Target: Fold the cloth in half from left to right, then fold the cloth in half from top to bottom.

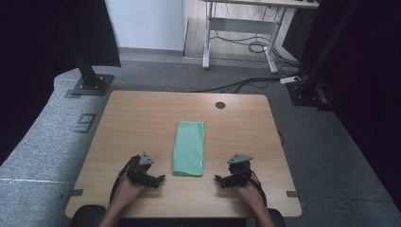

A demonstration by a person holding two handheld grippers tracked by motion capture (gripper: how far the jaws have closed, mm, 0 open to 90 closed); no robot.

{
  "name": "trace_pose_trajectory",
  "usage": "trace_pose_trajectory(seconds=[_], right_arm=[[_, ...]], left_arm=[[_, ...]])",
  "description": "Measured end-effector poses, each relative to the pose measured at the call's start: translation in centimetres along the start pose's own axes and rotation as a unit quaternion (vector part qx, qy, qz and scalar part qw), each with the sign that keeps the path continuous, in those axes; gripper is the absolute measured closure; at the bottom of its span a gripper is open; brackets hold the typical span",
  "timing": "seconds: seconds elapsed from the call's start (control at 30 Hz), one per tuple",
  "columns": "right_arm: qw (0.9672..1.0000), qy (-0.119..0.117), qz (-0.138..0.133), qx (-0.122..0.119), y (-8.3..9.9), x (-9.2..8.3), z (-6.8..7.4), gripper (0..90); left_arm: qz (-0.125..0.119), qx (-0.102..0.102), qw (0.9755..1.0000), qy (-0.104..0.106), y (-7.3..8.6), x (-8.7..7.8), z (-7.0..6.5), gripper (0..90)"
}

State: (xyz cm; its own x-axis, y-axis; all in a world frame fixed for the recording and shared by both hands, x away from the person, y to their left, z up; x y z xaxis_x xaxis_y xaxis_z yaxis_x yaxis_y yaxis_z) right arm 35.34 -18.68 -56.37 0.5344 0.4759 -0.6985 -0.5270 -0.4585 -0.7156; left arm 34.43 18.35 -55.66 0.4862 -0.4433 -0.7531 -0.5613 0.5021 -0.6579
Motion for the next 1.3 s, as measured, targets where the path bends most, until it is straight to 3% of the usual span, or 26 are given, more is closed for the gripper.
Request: trace_pose_trajectory(seconds=[0.77,1.3], right_arm=[[1.0,0.001,0.0,0.001,-0.1,0.1,0.0,0.0],[1.0,0.002,0.0,0.002,-0.1,0.1,0.0,0.0]], left_arm=[[0.003,-0.007,1.0,-0.006,-0.3,0.2,0.1,0.0],[-0.043,-0.015,0.9989,0.005,-4.4,0.3,-0.4,0.3]])
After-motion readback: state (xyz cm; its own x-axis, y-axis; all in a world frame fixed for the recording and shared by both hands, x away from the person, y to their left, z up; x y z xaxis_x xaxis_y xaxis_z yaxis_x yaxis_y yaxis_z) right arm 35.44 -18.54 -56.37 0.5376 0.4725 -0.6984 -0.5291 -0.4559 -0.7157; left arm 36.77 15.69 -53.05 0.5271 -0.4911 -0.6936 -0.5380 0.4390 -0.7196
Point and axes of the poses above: each handheld gripper's, and its own axes: x roughly forward along the jaws, y roughly out of its underside, z roughly to its left, the point moved 1 cm from there along x, roughly forward along the jaws
